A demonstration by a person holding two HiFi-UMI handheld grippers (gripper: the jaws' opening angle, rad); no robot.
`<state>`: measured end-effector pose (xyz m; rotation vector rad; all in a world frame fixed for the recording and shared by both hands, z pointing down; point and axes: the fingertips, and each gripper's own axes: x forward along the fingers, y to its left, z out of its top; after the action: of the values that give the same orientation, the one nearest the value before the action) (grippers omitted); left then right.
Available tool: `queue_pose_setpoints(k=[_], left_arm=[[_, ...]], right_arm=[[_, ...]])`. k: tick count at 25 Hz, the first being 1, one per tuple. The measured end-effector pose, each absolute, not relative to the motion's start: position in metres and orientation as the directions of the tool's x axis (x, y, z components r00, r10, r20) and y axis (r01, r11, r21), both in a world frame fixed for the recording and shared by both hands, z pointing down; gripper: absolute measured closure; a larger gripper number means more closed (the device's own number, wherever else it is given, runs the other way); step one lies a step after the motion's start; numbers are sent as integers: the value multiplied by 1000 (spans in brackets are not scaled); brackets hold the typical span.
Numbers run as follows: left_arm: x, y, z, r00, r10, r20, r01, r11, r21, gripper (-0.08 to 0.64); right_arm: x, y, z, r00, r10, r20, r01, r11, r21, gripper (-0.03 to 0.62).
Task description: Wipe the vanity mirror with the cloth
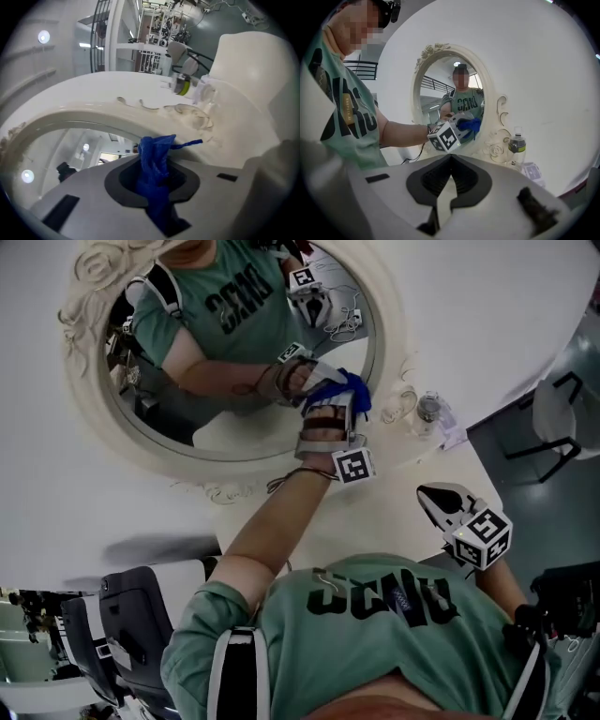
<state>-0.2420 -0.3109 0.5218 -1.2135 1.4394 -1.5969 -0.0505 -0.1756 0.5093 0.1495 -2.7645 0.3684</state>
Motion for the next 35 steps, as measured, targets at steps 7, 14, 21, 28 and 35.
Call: queue_pose_setpoints(k=[7, 14, 21, 28, 35], left_arm=[[-241, -306, 558, -335, -908, 252, -166, -206, -964, 494], [-235, -308, 568, -297, -892, 342, -275, -264, -925, 494], [-262, -272, 497, -344, -894, 287, -361, -156, -919, 488], [-313, -206, 211, -447, -868, -216, -232, 345, -909, 488], [-352, -176, 100, -582, -733, -352, -79, 482, -872, 488]], right_arm=[[-49, -179, 509, -930, -61, 361, -158, 957, -245, 588], [-57, -174, 492, -943, -51, 330, -122, 972, -201, 588], [-39, -167, 465, -955, -83, 284, -131, 979, -156, 588], [-28, -165, 445, -967, -93, 238, -125, 985, -123, 588], [-14, -172, 432, -973, -111, 204, -133, 986, -100, 588]])
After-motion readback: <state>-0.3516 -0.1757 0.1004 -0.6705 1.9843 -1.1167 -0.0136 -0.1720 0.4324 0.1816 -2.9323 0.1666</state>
